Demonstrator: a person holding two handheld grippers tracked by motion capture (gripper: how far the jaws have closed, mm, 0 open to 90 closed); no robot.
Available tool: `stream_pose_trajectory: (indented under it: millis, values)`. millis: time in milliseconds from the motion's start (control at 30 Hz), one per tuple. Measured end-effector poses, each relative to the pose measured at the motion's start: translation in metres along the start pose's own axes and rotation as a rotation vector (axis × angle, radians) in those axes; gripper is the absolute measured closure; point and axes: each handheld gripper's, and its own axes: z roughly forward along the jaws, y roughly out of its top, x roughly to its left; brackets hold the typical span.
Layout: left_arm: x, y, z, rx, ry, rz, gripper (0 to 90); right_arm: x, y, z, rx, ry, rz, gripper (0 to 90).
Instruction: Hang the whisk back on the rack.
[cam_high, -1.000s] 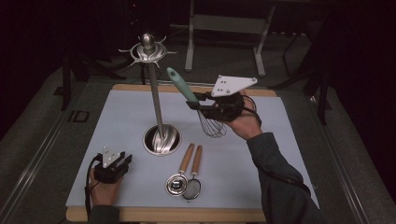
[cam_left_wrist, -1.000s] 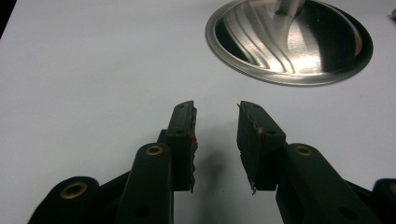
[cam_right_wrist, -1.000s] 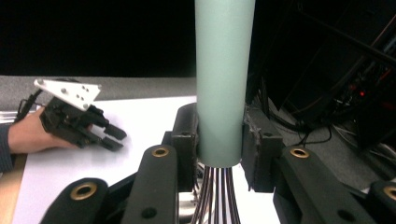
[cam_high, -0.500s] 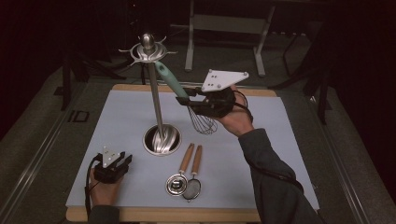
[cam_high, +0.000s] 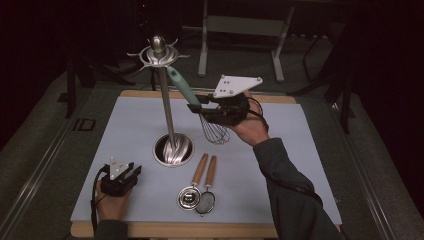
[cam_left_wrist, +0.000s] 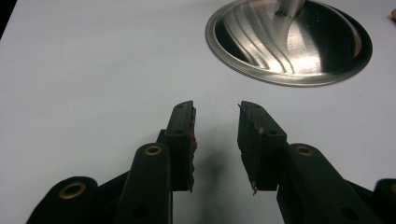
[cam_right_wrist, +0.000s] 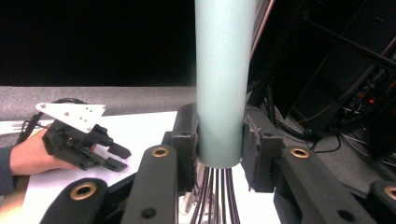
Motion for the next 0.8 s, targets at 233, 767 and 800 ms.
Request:
stream_pose_trajectory:
  millis: [233,767,800]
  values:
    - [0.0,0.0,0.0,0.0,0.0,-0.001,67.0,-0.001,0.002,0.007,0.009,-0.02,0.015,68.6]
    - [0.0,0.0,0.0,-0.001,0.0,-0.001,66.7,-0.001,0.001,0.027,0.053,-0.07,0.058,68.0]
    - [0.0,0.0,0.0,-0.001,0.0,0.0,66.7,0.0,0.002,0.028,0.056,-0.074,0.059,67.8]
